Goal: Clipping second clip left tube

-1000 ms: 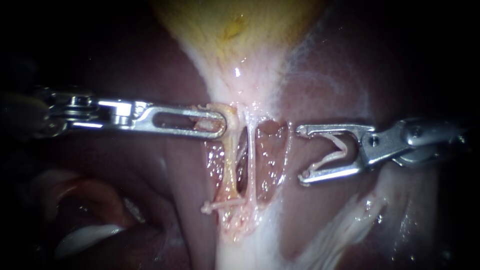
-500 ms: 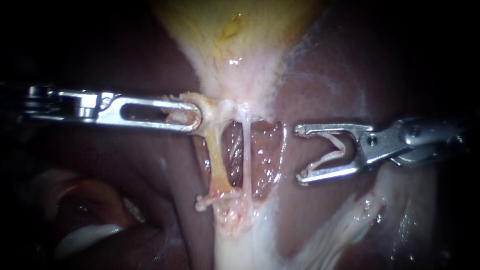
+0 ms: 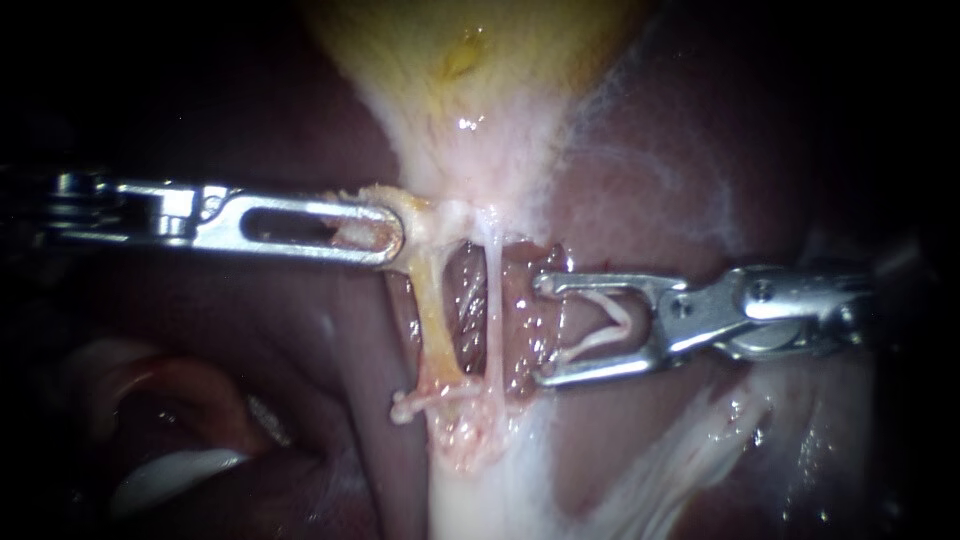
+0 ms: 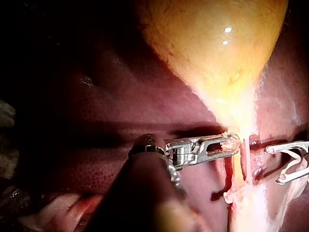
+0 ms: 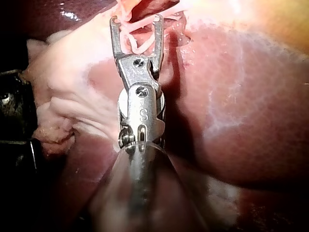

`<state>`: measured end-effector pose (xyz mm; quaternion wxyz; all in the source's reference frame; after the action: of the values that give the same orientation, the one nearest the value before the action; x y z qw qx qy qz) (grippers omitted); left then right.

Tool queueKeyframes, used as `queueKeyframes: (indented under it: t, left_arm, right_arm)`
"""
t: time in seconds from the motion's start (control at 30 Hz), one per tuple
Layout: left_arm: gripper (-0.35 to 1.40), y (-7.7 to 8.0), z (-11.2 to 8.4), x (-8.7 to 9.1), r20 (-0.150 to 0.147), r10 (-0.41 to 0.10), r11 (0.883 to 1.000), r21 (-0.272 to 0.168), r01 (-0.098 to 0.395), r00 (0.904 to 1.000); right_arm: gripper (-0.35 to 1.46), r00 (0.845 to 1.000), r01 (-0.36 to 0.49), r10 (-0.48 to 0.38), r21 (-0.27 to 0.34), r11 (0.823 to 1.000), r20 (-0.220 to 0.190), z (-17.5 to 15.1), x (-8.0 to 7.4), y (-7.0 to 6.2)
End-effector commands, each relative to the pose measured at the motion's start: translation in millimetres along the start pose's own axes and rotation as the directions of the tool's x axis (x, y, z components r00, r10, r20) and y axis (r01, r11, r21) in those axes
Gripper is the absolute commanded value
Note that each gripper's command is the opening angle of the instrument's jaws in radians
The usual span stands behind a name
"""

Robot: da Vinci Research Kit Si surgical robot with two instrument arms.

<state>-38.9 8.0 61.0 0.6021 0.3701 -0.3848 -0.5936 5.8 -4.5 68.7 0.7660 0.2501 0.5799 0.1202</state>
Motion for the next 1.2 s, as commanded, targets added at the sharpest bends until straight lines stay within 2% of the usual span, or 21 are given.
queueKeyframes:
  t: [0.03, 0.43, 0.63, 0.8, 1.0, 1.2]
  left_arm:
    - [-0.35, 0.0, 0.0, 0.0, 0.000, 0.000, 1.000, -0.001, 0.000, 1.0000]
    - [-0.35, -0.3, 0.3, 0.1, 0.002, -0.001, 1.000, -0.002, 0.001, 1.0000]
    - [-0.35, -0.4, 0.4, 0.1, 0.002, -0.001, 1.000, -0.003, 0.001, 1.0000]
    - [-0.35, -0.4, 0.5, 0.1, 0.003, -0.001, 1.000, -0.003, 0.001, 1.0000]
    - [-0.35, -0.5, 0.7, 0.0, 0.004, -0.002, 1.000, -0.003, 0.002, 1.0000]
    - [-0.35, -0.5, 0.8, 0.0, 0.004, -0.002, 1.000, -0.004, 0.002, 1.0000]
  right_arm:
    - [0.49, 1.000, -0.015, 0.015, 0.004, 1.000, 0.001, 0.5, -0.2, 0.1]
    - [0.48, 0.995, -0.099, 0.099, 0.029, 0.995, 0.012, 6.5, -2.2, 0.5]
    - [0.48, 0.993, -0.119, 0.118, 0.047, 0.992, 0.017, 8.6, -3.3, 0.8]
    - [0.48, 0.989, -0.145, 0.144, 0.081, 0.986, 0.027, 9.7, -3.6, 0.6]
    - [0.45, 0.975, -0.216, 0.221, 0.131, 0.967, -0.023, 10.8, -3.2, 0.9]
    - [0.44, 0.962, -0.259, 0.268, 0.144, 0.955, -0.053, 11.9, -3.1, 1.3]
